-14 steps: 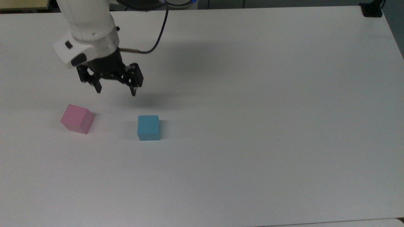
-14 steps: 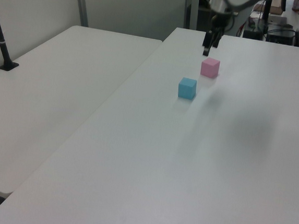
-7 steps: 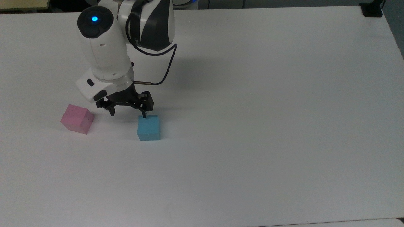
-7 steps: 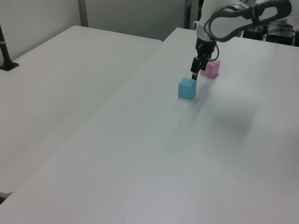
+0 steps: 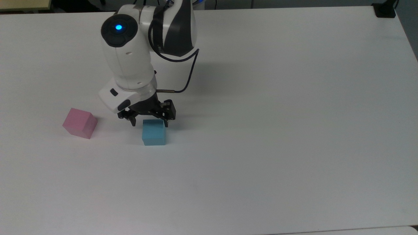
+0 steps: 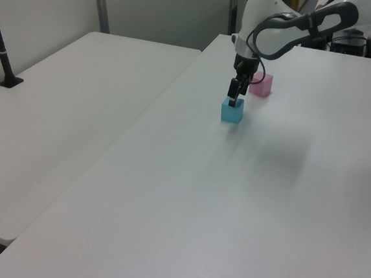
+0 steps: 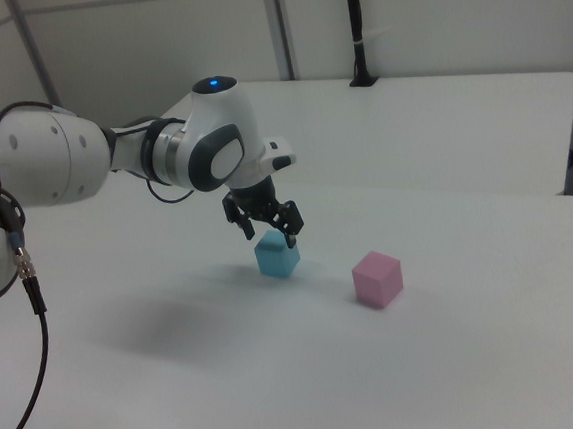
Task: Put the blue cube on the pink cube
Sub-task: 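Lower the open gripper over the blue cube, then close the gripper on the blue cube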
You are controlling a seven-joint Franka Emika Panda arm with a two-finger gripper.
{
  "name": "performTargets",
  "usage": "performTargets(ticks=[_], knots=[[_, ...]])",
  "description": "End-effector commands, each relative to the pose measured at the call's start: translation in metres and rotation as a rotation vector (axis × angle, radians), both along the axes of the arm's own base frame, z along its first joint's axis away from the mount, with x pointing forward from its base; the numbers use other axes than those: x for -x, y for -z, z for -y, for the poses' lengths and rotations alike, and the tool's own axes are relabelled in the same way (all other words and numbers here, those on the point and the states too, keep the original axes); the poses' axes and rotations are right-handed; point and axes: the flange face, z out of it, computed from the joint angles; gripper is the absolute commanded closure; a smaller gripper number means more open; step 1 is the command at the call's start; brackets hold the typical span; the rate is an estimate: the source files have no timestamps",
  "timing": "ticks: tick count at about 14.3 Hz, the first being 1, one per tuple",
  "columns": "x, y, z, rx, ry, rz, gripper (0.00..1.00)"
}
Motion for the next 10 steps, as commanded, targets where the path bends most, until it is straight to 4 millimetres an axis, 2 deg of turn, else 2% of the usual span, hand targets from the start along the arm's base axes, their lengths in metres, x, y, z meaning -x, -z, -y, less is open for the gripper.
performTargets(ticks=[1,4,6,7,8,9,10], knots=[[-0.01,0.021,-0.016,0.034,0.024,0.033,0.0],[-0.012,0.033,-0.015,0.066,0.004,0.036,0.0],[-0.012,0.043,-0.022,0.072,-0.005,0.023,0.0],[-0.012,0.045,-0.023,0.072,-0.002,0.02,0.1],[-0.013,0.045,-0.025,0.077,-0.002,0.02,0.31],[-0.013,0.043,-0.026,0.084,-0.009,0.023,0.62],[-0.013,0.041,-0.024,0.081,-0.004,0.027,0.81]])
